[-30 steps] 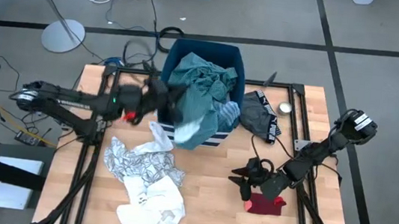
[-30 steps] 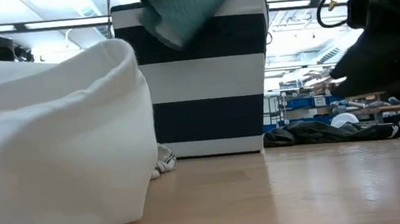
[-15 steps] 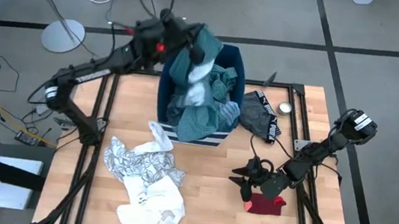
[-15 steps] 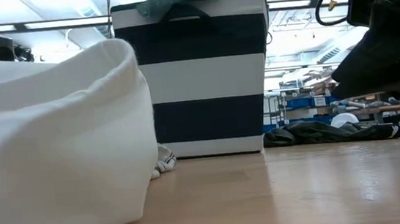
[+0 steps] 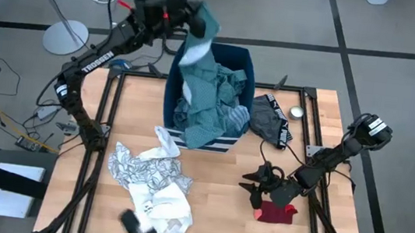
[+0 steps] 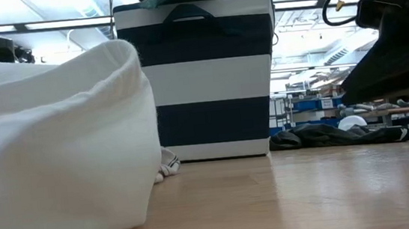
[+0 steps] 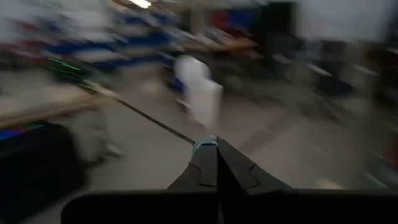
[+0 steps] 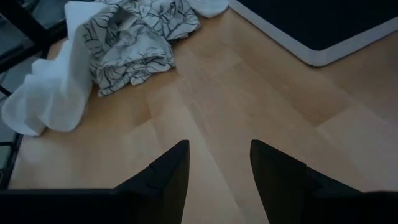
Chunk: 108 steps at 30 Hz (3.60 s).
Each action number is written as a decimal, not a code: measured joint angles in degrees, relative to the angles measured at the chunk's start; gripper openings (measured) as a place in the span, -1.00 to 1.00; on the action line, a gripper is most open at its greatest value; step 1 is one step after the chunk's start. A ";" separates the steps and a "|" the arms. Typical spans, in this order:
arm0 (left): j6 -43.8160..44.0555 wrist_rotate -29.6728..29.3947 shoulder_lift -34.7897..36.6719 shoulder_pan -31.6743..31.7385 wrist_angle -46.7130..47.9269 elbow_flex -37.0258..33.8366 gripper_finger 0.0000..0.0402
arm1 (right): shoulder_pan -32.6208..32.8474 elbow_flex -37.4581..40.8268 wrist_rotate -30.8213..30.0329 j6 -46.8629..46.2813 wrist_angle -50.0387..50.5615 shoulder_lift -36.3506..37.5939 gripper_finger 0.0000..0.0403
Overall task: Sort clothes
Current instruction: Put the green pattern shirt into the blue bin, then put the grey boxer into the blue bin
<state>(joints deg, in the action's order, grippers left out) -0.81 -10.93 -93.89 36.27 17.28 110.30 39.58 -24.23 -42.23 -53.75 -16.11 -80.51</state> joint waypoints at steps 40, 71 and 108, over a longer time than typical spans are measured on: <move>-0.63 21.54 -21.71 -8.99 47.64 6.64 -0.32 | -1.59 0.00 0.13 -1.45 1.82 0.00 -0.15; 9.43 0.21 35.34 -45.09 13.47 -40.01 -0.33 | -8.98 -0.02 7.70 29.76 -8.50 12.23 -0.15; 19.46 0.34 71.13 -48.83 -36.02 -103.43 -0.33 | -9.57 13.28 8.86 34.20 30.87 72.05 -0.30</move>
<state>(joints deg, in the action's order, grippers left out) 18.65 -10.59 -22.76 -12.56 -18.74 6.87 30.01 -10.95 -33.36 -19.55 14.76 -8.46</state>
